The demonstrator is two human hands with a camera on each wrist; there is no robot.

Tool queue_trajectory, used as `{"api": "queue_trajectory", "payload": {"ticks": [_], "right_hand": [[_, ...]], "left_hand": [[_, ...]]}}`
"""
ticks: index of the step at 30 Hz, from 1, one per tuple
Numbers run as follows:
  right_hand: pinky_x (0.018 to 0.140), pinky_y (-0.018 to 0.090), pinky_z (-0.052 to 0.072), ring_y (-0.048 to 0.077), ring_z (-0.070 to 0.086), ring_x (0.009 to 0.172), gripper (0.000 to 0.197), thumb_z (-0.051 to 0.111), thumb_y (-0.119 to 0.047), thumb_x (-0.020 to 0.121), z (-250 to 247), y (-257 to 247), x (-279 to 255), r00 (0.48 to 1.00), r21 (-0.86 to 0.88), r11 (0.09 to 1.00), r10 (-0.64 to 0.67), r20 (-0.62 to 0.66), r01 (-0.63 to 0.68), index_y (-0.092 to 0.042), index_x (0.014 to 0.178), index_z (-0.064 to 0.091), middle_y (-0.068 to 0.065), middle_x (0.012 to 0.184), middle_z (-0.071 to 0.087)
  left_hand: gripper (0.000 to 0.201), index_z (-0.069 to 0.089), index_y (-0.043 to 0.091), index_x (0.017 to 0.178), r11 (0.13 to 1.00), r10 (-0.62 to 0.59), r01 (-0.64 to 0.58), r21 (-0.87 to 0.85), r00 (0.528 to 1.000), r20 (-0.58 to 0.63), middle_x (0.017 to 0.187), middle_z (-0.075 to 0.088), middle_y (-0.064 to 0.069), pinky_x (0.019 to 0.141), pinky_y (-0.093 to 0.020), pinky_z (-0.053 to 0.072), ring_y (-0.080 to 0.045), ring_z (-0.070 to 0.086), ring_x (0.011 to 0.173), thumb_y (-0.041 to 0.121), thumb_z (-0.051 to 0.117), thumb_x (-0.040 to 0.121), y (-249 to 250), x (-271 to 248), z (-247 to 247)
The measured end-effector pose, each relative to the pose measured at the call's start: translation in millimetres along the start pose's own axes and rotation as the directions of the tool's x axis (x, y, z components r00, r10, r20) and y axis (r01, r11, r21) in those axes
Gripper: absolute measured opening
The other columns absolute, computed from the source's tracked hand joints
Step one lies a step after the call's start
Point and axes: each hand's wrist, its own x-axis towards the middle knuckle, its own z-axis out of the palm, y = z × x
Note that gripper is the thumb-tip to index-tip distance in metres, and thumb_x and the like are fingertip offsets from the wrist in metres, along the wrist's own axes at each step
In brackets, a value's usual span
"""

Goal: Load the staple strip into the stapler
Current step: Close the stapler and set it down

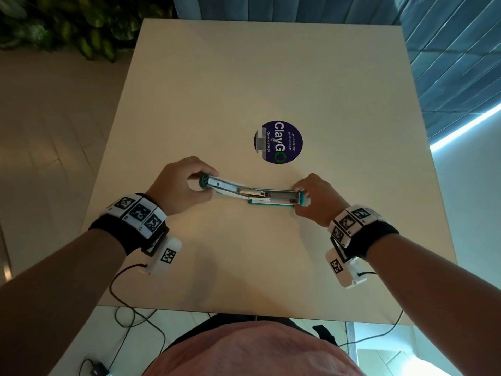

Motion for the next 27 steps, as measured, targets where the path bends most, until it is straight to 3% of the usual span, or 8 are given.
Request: {"api": "queue_trajectory", "payload": {"ticks": [4, 9, 11, 14, 17, 22, 27], "right_hand": [[0.086, 0.036, 0.049, 0.024, 0.055, 0.091, 0.040, 0.073, -0.011, 0.067, -0.1, 1.9, 0.3, 1.000, 0.015, 1.000, -0.010, -0.005, 0.010, -0.013, 0.105, 0.061, 0.010, 0.104, 0.056], [0.088, 0.039, 0.050, 0.024, 0.056, 0.091, 0.041, 0.074, -0.012, 0.067, 0.1, 2.8, 0.7, 1.000, 0.030, 1.000, -0.006, -0.017, 0.007, -0.013, 0.106, 0.061, 0.011, 0.103, 0.057], [0.088, 0.039, 0.050, 0.025, 0.056, 0.092, 0.040, 0.074, -0.011, 0.068, -0.9, 2.2, 0.9, 1.000, 0.032, 0.999, 0.000, -0.020, 0.000, -0.011, 0.106, 0.061, 0.012, 0.104, 0.057], [0.087, 0.041, 0.051, 0.026, 0.057, 0.091, 0.038, 0.073, -0.011, 0.068, -1.1, 2.8, 0.0, 1.000, 0.036, 0.999, -0.003, -0.023, 0.004, -0.010, 0.105, 0.062, 0.012, 0.102, 0.058], [0.085, 0.037, 0.049, 0.026, 0.057, 0.091, 0.037, 0.071, -0.011, 0.070, -1.0, 4.6, -0.3, 1.000, 0.030, 0.999, -0.019, -0.023, 0.020, -0.011, 0.105, 0.061, 0.013, 0.103, 0.058], [0.083, 0.029, 0.043, 0.024, 0.055, 0.094, 0.041, 0.070, -0.012, 0.072, -1.1, 7.7, 1.2, 0.999, 0.021, 0.999, -0.039, -0.008, 0.039, -0.012, 0.111, 0.059, 0.012, 0.106, 0.057], [0.087, 0.033, 0.046, 0.024, 0.055, 0.095, 0.042, 0.071, -0.011, 0.072, -2.7, 6.9, -0.2, 0.999, 0.033, 0.999, -0.042, 0.000, 0.042, -0.012, 0.111, 0.058, 0.012, 0.108, 0.057]], "left_hand": [[0.036, 0.065, 0.017, 0.103, 0.992, 0.109, -0.106, -0.061, 0.993, 0.043, 0.100, 0.065, -0.002, 0.092, -0.017, 0.049, -0.009, 0.063, 0.093, 0.009, 0.073, 0.069, 39.3, 22.9, 11.4], [0.041, 0.065, 0.019, 0.106, 0.988, 0.154, -0.153, -0.022, 0.980, 0.130, 0.101, 0.068, 0.003, 0.087, -0.010, 0.045, -0.005, 0.061, 0.089, 0.019, 0.076, 0.067, 68.5, 51.3, 50.2], [0.042, 0.065, 0.017, 0.107, 0.988, 0.154, -0.156, 0.003, 0.973, 0.174, 0.103, 0.069, 0.000, 0.086, -0.015, 0.047, -0.008, 0.061, 0.089, 0.021, 0.076, 0.067, 73.8, 58.1, 67.5], [0.042, 0.063, 0.016, 0.109, 0.989, 0.133, -0.146, 0.036, 0.962, 0.239, 0.107, 0.068, -0.004, 0.090, -0.030, 0.051, -0.015, 0.062, 0.097, 0.021, 0.074, 0.069, 73.1, 63.2, 89.7], [0.042, 0.061, 0.015, 0.112, 0.992, 0.115, -0.125, 0.019, 0.956, 0.268, 0.107, 0.065, -0.008, 0.091, -0.039, 0.052, -0.020, 0.061, 0.098, 0.018, 0.071, 0.071, 61.6, 61.5, 103.3], [0.041, 0.056, 0.015, 0.120, 0.988, 0.072, -0.104, 0.118, 0.966, 0.247, 0.109, 0.060, -0.009, 0.092, -0.037, 0.045, -0.022, 0.053, 0.102, 0.021, 0.064, 0.079, 32.9, 50.2, 106.5], [0.034, 0.056, 0.010, 0.112, 0.969, 0.061, -0.123, 0.212, 0.959, 0.277, 0.110, 0.055, -0.013, 0.091, -0.037, 0.040, -0.027, 0.046, 0.102, 0.021, 0.063, 0.080, 33.2, 51.1, 109.5]]}}
